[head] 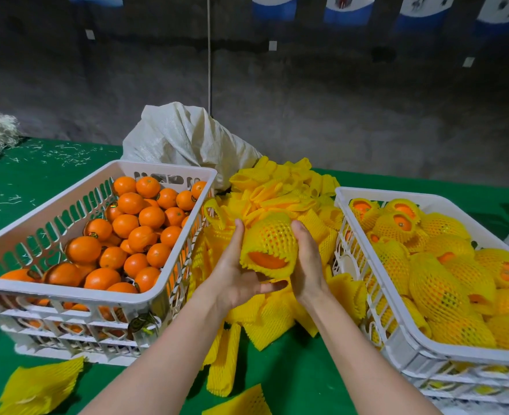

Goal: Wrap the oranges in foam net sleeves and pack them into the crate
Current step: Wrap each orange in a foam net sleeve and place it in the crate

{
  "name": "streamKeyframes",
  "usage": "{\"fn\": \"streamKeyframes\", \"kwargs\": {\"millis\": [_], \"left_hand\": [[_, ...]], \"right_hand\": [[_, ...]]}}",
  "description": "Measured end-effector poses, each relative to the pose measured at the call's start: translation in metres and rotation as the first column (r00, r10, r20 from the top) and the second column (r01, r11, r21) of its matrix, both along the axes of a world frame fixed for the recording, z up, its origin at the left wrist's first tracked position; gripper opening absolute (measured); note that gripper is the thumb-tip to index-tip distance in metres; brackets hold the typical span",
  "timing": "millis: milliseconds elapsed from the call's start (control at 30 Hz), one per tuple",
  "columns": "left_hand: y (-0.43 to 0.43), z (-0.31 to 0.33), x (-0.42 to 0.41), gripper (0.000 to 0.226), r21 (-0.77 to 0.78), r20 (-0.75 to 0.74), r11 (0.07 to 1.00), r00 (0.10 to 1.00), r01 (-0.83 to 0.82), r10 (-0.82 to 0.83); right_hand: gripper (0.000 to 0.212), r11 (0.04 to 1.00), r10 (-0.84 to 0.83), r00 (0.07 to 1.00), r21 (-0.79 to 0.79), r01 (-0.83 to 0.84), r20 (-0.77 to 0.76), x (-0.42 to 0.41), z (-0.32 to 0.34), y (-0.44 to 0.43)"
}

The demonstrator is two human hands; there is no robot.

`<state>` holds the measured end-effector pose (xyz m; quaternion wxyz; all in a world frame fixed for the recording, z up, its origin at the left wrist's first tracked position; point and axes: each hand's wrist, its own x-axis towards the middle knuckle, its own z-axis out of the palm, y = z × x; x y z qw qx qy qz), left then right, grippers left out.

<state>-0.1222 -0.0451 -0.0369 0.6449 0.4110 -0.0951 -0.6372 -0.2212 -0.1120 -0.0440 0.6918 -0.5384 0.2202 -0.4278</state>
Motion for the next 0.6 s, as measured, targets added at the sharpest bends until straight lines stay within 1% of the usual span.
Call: {"fn": "streamKeyframes", "kwargs": {"millis": [33, 67, 100, 133, 167, 233, 267, 333, 367, 433, 500, 567, 600], "left_hand": [[0.000, 0.000, 0.001, 0.072, -0.016, -0.079, 1.000, 0.997, 0.010, -0.011], [0.000, 0.000, 0.002, 0.068, -0.016, -0.122, 1.000, 0.992, -0.011, 0.009], [-0.001, 0.001, 0.002, 0.065, -0.008, -0.135, 0.999, 0.990, -0.047, 0.046], [-0.003, 0.002, 0.003, 0.062, 0.007, -0.113, 0.996, 0.990, -0.089, 0.089], [-0.005, 0.003, 0.002, 0.060, 0.018, -0.068, 0.993, 0.990, -0.119, 0.120], [-0.007, 0.006, 0.001, 0.054, 0.039, 0.061, 0.989, 0.988, -0.144, 0.141], [-0.008, 0.008, 0.000, 0.047, 0.054, 0.120, 0.987, 0.983, -0.150, 0.142], [-0.008, 0.010, -0.002, 0.033, 0.114, 0.172, 0.979, 0.974, -0.171, 0.150], [-0.008, 0.011, -0.003, 0.031, 0.140, 0.181, 0.975, 0.972, -0.174, 0.147], [-0.008, 0.013, -0.005, 0.035, 0.159, 0.189, 0.978, 0.976, -0.137, 0.106], [-0.007, 0.014, -0.008, 0.042, 0.154, 0.189, 0.983, 0.979, -0.102, 0.072], [-0.007, 0.012, -0.009, 0.042, 0.129, 0.186, 0.983, 0.977, -0.130, 0.105], [-0.007, 0.012, -0.009, 0.036, 0.112, 0.199, 0.980, 0.970, -0.163, 0.138]], "right_hand": [[0.023, 0.995, -0.051, 0.998, -0.090, 0.047, -0.040, -0.002, 0.000, 0.000], [0.019, 0.984, -0.107, 0.992, -0.151, 0.096, -0.064, -0.004, 0.000, 0.000], [0.018, 0.974, -0.155, 0.984, -0.181, 0.138, -0.082, -0.006, 0.000, 0.000], [0.018, 0.967, -0.190, 0.977, -0.192, 0.169, -0.098, -0.007, 0.002, 0.001], [0.023, 0.962, -0.222, 0.969, -0.188, 0.199, -0.111, -0.007, 0.003, 0.001], [0.040, 0.950, -0.268, 0.947, -0.215, 0.228, -0.177, -0.004, 0.008, 0.001], [0.043, 0.947, -0.277, 0.936, -0.227, 0.227, -0.217, -0.002, 0.011, 0.001], [0.048, 0.967, -0.238, 0.943, -0.147, 0.208, -0.231, 0.000, 0.013, -0.001], [0.052, 0.976, -0.212, 0.952, -0.097, 0.195, -0.222, 0.000, 0.012, -0.003], [0.058, 0.984, -0.180, 0.956, -0.043, 0.175, -0.232, -0.004, 0.011, -0.005], [0.059, 0.986, -0.162, 0.957, -0.004, 0.166, -0.240, -0.006, 0.009, -0.005], [0.057, 0.984, -0.171, 0.955, 0.000, 0.176, -0.243, -0.008, 0.004, -0.004], [0.052, 0.982, -0.184, 0.953, -0.010, 0.187, -0.243, -0.008, 0.001, -0.002]]}}
